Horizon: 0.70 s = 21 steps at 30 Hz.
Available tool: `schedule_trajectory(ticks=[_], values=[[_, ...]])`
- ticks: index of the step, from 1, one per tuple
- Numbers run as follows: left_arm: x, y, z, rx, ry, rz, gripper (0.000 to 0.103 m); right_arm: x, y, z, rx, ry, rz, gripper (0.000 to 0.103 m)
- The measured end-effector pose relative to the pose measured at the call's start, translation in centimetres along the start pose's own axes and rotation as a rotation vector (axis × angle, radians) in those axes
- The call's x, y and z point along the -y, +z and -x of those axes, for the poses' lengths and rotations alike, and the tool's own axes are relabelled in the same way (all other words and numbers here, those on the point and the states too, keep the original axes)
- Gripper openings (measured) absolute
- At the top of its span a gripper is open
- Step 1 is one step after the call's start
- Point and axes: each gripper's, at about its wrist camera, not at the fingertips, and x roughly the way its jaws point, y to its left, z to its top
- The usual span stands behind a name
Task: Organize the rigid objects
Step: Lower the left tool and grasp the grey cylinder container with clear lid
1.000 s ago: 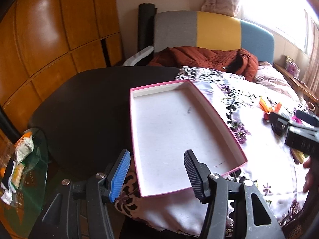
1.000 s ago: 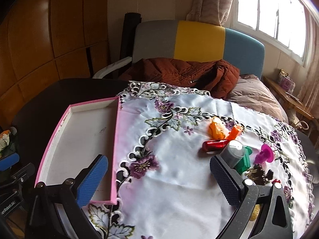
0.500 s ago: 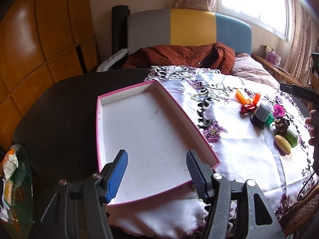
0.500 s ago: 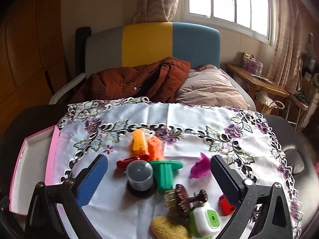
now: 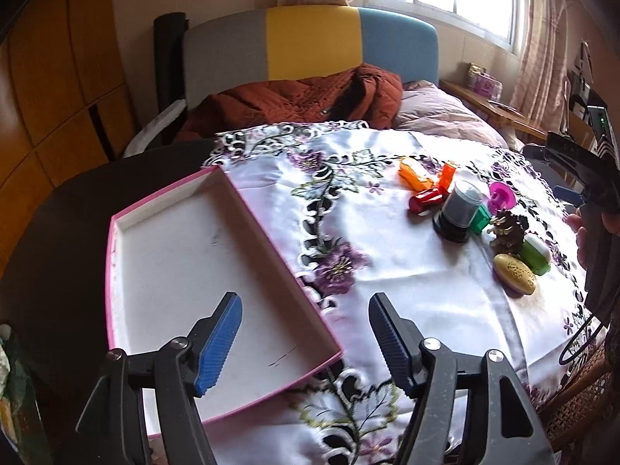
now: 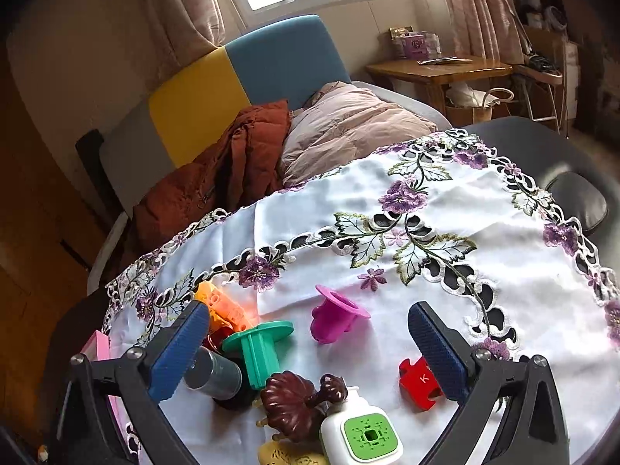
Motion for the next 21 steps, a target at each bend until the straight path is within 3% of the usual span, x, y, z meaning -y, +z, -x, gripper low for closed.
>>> schedule_trajectory(ticks=[9, 19, 21], values=[[2.5, 2.2, -3.0, -0.039, -0.105, -0.006, 0.077, 0.4, 0.2, -0.1, -0.012, 0.003, -0.023, 0.103], [6.3, 6.8, -8.6, -0.181, -0.288, 0.062, 0.075, 1.8, 0.5, 0.1, -0.005, 0.021, -0.096, 0.103], [7.5, 7.4, -8.8, -0.18, -0.323, 0.042, 0.075, 2.1, 0.6, -0.1, -0.012, 0.025, -0.114, 0.103]])
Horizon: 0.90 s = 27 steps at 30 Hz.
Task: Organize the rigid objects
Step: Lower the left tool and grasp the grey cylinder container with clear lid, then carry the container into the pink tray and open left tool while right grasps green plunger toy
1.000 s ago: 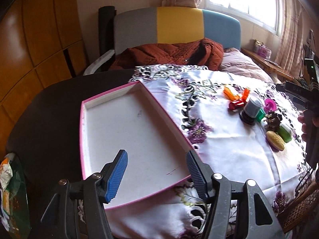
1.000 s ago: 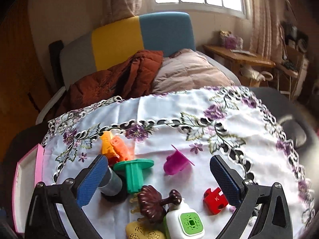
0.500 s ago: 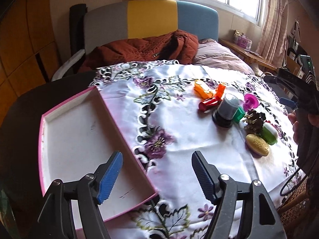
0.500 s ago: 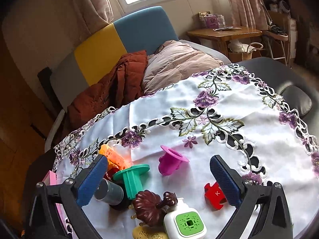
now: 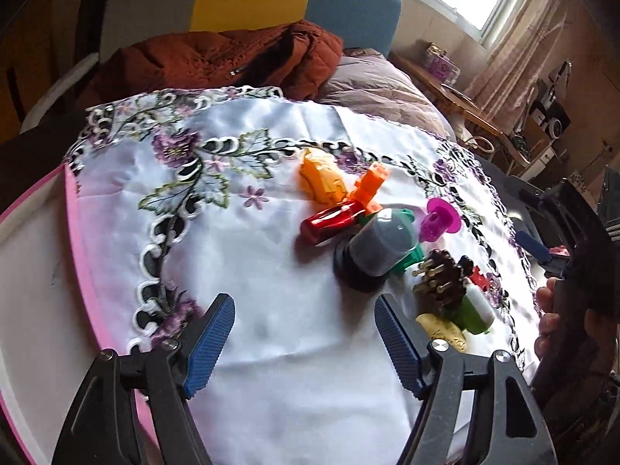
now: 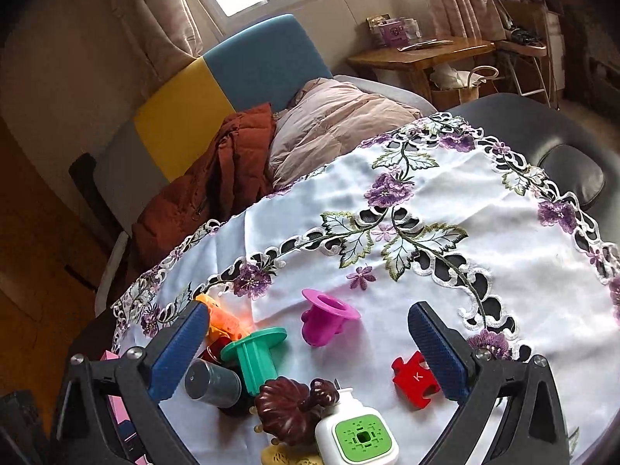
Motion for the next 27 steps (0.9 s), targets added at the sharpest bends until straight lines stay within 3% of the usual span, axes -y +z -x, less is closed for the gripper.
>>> schedule_trajectory(ticks=[2, 6, 12, 13, 14, 18, 27], values=[[1.8, 0.7, -0.6, 0.014, 0.009, -0.067, 0.075, 0.3, 0.1, -0.1, -0.006, 0.009, -0.016, 0.103], [4.2, 1.9, -2.3, 0.026, 0.025, -0.157, 0.066, 0.4, 0.2, -0.2, -0.015, 0.017, -0.029, 0.103], [7.2, 3.4, -5.5, 0.051, 0.077, -0.249, 0.064, 0.5, 0.2, -0.3, -0.019, 0.014, -0.034, 0.103], [7.2, 3.6, -6.4, 0.034, 0.083, -0.252, 0.058, 0.4, 0.2, -0.3, -0.02, 0.011, -0.032, 0.103], [7.1, 3.7, -7.2, 0.008, 0.064, -0.242, 0.043, 0.4, 0.2, -0.4, -0.023, 0.009, -0.03, 0.103], [6.1, 2.9, -6.4, 0.023, -0.005, -0.214, 0.043, 0.2, 0.2, -0.6, -0.028, 0.001, -0.009, 0.103], [2.3, -1.5, -2.1, 0.059, 0.01, -0.144, 0.043, -1.2, -0.6, -1.4, -0.072, -0.008, 0.083, 0.103]])
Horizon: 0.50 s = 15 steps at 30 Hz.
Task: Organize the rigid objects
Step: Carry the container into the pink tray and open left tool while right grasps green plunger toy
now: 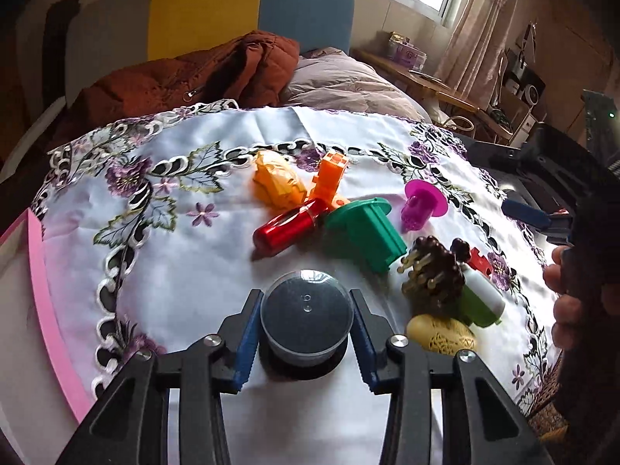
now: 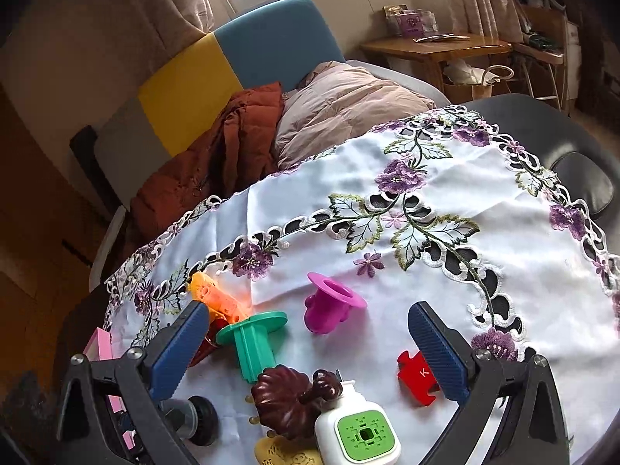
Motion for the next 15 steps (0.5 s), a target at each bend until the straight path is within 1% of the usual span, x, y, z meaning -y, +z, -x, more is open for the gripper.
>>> schedule_trajectory(ticks=[3, 5, 8, 10, 13, 15], values=[[-0.6, -1.6, 1.7, 0.018, 0.017, 0.003, 0.043, -0.9, -0.3, -0.6, -0.027, -0.004, 0.045, 0.103], [-1.0, -2.5, 2.7, 0.027, 0.015, 0.011, 0.043, -1.7, -0.7, -0.9, -0.041, -0.011, 0.091, 0.102], [-1.3, -3.3, 4.1, 0.038, 0.008, 0.018, 0.043, -3.2, -1.4, -1.5, -0.072, -0.006, 0.176, 0.091], [-1.6, -3.8, 5.0, 0.05, 0.005, 0.025, 0.043, -4.3, -2.1, -2.1, -0.1, -0.007, 0.239, 0.082], [-2.2, -4.2, 6.3, 0.066, -0.005, 0.041, 0.043, -6.0, -3.1, -2.8, -0.13, -0.011, 0.333, 0.077], [-2.8, -4.3, 7.0, 0.072, -0.005, 0.054, 0.043, -6.7, -3.4, -3.4, -0.155, -0.009, 0.365, 0.073]])
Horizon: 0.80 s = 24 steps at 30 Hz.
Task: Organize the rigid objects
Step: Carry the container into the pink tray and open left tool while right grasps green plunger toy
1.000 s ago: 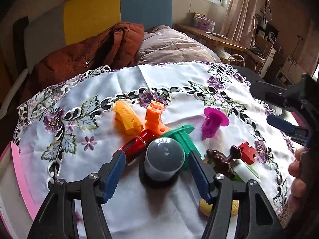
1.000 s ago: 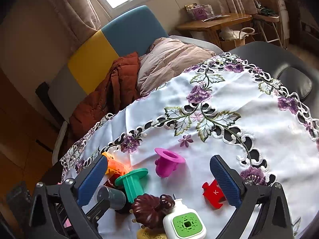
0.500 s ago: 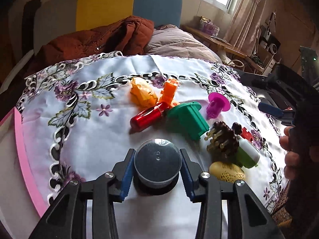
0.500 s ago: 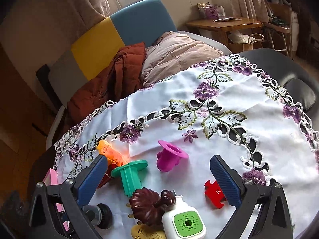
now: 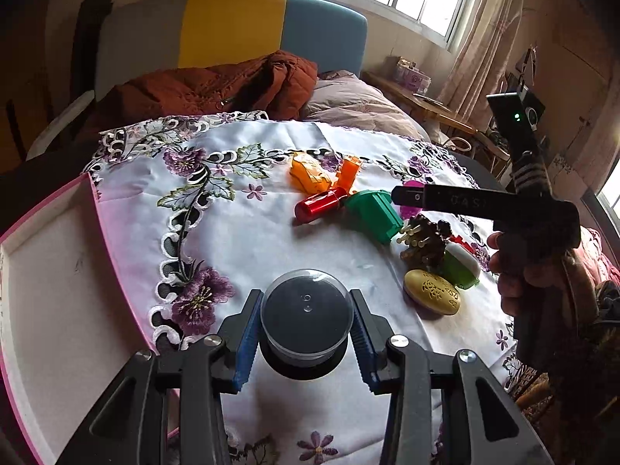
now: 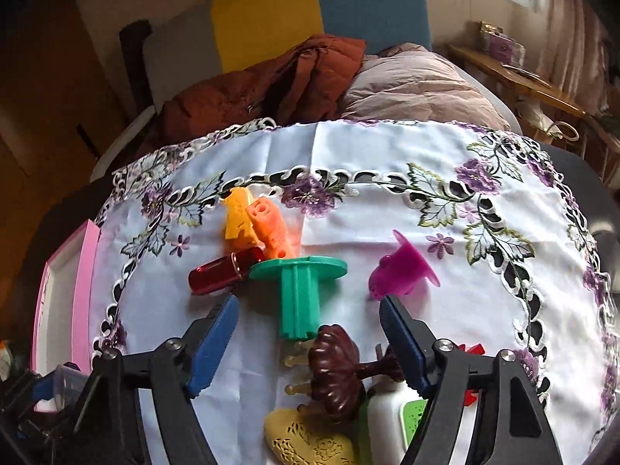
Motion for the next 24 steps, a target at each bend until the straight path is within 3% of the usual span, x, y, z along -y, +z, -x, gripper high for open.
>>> schedule_trajectory(ticks=[4, 8, 10, 11, 18, 24], values=[[-1.3, -0.1, 1.4, 0.021, 0.001, 0.033, 0.043, -1.1, 0.4, -1.6, -0.047, -0.027, 0.06, 0.07], [-3.4, 0.2, 3.0, 0.046, 0.02, 0.075, 0.043, -1.6, 0.8, -4.5, -0.133, -0.083, 0.104, 0.058], [-5.2, 0.3, 3.6, 0.057, 0.04, 0.117, 0.043, -1.5, 0.6, -5.7, -0.16, -0.109, 0.118, 0.033], [-6.4, 0.4, 3.9, 0.06, 0.054, 0.139, 0.043, -1.6, 0.5, -5.9, -0.158, -0.12, 0.131, 0.03], [-16.6, 1.0, 4.9, 0.077, 0.181, 0.36, 0.043, -1.6, 0.2, -5.7, -0.164, -0.102, 0.144, 0.031], [-23.2, 1.8, 4.2, 0.067, 0.328, 0.407, 0.043, -2.2, 0.2, -6.1, -0.172, -0.121, 0.173, 0.031]])
